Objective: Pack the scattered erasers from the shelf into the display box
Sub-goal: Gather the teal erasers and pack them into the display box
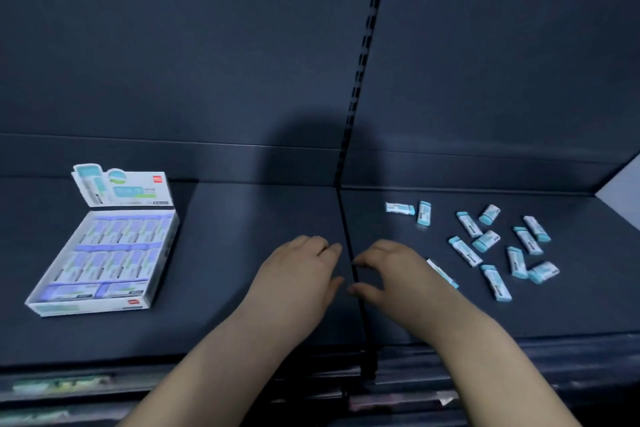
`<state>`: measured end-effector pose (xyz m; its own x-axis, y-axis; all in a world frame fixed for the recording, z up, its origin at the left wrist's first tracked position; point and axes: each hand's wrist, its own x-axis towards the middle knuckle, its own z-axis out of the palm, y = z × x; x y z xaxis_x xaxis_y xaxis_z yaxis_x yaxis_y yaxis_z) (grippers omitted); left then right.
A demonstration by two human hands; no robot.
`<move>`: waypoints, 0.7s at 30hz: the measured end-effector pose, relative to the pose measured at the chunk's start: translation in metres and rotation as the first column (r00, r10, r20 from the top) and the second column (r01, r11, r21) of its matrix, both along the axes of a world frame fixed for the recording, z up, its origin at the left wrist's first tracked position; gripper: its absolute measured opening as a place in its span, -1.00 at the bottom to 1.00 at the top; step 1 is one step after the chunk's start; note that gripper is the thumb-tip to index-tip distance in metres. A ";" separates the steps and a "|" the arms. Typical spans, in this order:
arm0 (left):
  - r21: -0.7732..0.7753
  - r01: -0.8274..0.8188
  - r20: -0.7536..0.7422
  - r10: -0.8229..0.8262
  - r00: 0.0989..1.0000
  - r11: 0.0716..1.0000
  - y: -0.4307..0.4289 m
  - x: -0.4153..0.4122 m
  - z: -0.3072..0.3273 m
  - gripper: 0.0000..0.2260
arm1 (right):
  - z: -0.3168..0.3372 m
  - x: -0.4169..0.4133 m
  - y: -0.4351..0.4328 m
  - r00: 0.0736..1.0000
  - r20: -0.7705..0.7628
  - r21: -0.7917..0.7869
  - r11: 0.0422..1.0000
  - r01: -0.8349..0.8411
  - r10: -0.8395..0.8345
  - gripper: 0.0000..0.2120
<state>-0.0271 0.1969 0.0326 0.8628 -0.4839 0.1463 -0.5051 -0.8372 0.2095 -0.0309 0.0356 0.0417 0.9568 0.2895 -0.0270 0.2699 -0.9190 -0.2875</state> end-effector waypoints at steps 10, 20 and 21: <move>-0.001 0.065 -0.031 -0.065 0.997 0.998 -0.011 0.022 -0.003 -0.56 | -0.009 0.004 -0.015 0.992 -0.067 0.037 0.993 0.114 -0.111 -0.57; 0.022 0.075 -0.046 -0.074 0.996 0.997 -0.062 0.030 -0.018 -0.53 | -0.020 0.020 -0.065 0.993 -0.035 0.061 0.992 0.111 -0.109 -0.57; 0.023 0.066 -0.039 -0.065 0.997 0.998 -0.074 0.031 -0.020 -0.54 | -0.020 0.022 -0.077 0.995 -0.023 0.066 0.993 0.100 -0.099 -0.59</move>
<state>0.0036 0.1227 0.0129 0.8337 -0.5429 0.1011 -0.5512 -0.8075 0.2099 -0.0088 -0.0411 0.0214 0.9804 0.1949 -0.0302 0.1719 -0.9195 -0.3535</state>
